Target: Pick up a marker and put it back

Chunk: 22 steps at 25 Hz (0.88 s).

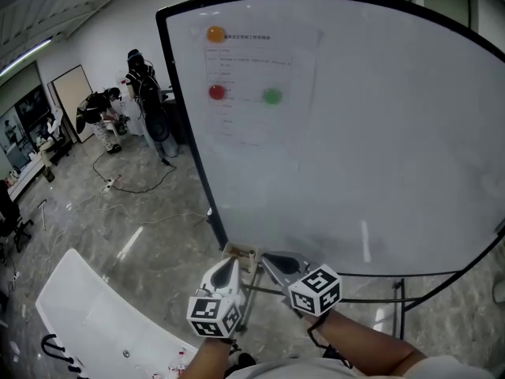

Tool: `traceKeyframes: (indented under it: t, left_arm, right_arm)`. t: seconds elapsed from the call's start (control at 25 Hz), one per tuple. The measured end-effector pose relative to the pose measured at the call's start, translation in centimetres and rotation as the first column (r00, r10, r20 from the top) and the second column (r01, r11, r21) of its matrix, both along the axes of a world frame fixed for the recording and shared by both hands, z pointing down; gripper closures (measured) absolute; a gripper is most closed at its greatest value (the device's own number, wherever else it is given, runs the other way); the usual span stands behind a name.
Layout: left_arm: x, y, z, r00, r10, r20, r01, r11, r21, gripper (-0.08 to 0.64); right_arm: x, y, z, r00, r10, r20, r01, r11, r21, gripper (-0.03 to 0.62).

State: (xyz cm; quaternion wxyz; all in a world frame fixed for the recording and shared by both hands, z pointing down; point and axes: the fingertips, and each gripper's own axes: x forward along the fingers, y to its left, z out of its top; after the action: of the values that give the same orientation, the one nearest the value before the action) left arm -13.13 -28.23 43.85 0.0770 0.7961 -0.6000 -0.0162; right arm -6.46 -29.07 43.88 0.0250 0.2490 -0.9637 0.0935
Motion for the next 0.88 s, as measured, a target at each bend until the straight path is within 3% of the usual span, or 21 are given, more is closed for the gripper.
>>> traceKeyframes:
  t: [0.4,0.88]
  left_arm:
    - [2.7,2.6,-2.6,1.0,-0.008,0.001,0.008,0.999,0.052,0.557]
    - [3.1,3.8,-3.4,1.0,-0.018,-0.007,0.019,0.998,0.062,0.557]
  right_arm:
    - [1.8,3.2,-2.9,0.999,-0.029,0.031,0.028,0.999,0.042,0.591]
    - [2.5,4.2,-3.6,0.998,-0.034,0.047,0.032,0.998,0.047,0.591]
